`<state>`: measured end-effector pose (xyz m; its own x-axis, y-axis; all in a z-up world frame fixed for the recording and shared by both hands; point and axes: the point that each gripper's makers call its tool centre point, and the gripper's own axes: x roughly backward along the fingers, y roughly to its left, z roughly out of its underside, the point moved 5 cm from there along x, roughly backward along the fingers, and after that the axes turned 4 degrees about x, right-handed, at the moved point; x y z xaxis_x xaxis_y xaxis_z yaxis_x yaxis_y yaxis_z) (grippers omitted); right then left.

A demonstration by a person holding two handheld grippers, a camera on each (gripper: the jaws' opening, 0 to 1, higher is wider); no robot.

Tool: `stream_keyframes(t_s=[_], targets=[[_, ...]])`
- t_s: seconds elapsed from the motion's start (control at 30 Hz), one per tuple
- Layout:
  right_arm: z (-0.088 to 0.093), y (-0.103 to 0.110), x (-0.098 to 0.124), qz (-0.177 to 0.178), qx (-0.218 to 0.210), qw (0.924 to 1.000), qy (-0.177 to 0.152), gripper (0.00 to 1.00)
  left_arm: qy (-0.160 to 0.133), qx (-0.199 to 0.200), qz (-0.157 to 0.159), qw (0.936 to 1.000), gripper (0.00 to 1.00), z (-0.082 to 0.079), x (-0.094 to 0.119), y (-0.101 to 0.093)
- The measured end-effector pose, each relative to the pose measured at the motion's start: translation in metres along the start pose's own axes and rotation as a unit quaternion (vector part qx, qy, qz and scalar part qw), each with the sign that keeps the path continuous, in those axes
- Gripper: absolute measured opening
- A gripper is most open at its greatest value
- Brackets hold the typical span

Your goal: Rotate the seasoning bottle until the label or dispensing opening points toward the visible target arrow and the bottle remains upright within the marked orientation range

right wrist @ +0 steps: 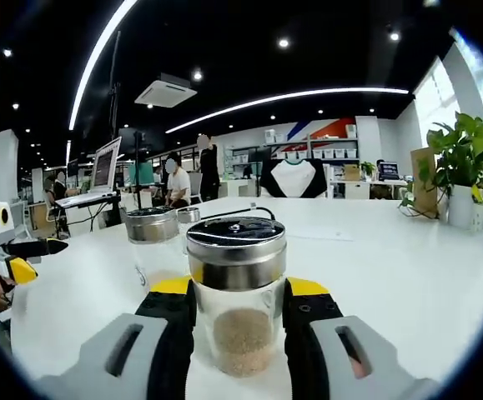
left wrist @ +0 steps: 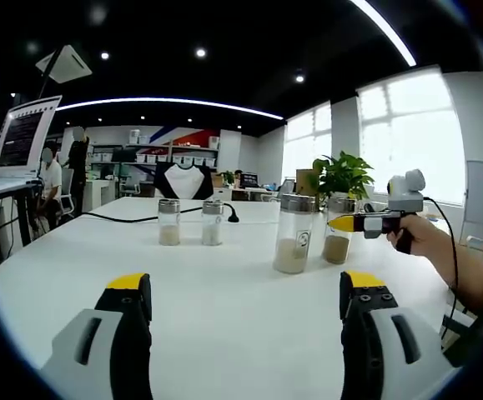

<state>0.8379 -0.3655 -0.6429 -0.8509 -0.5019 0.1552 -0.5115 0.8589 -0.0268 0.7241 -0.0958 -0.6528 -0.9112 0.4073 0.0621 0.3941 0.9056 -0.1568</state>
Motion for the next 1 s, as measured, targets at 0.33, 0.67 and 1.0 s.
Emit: stream_keyframes(t_s=[0.33, 0.67, 1.0], targets=[[0.0007, 0.0025, -0.0001, 0.041, -0.008, 0.9991, -0.003, 0.4, 0.003, 0.001, -0.002, 1.0, 0.99, 0.0008, -0.0003, 0.0003], [0.0003, 0.0004, -0.0018, 0.069, -0.009, 0.9976, 0.0, 0.39, 0.0, 0.002, -0.002, 1.0, 0.99, -0.0002, 0.0008, 0.0017], [0.0007, 0.0012, -0.0021, 0.08, -0.009, 0.9968, -0.001, 0.4, 0.001, 0.003, -0.002, 1.0, 0.99, 0.0004, 0.0005, 0.0014]])
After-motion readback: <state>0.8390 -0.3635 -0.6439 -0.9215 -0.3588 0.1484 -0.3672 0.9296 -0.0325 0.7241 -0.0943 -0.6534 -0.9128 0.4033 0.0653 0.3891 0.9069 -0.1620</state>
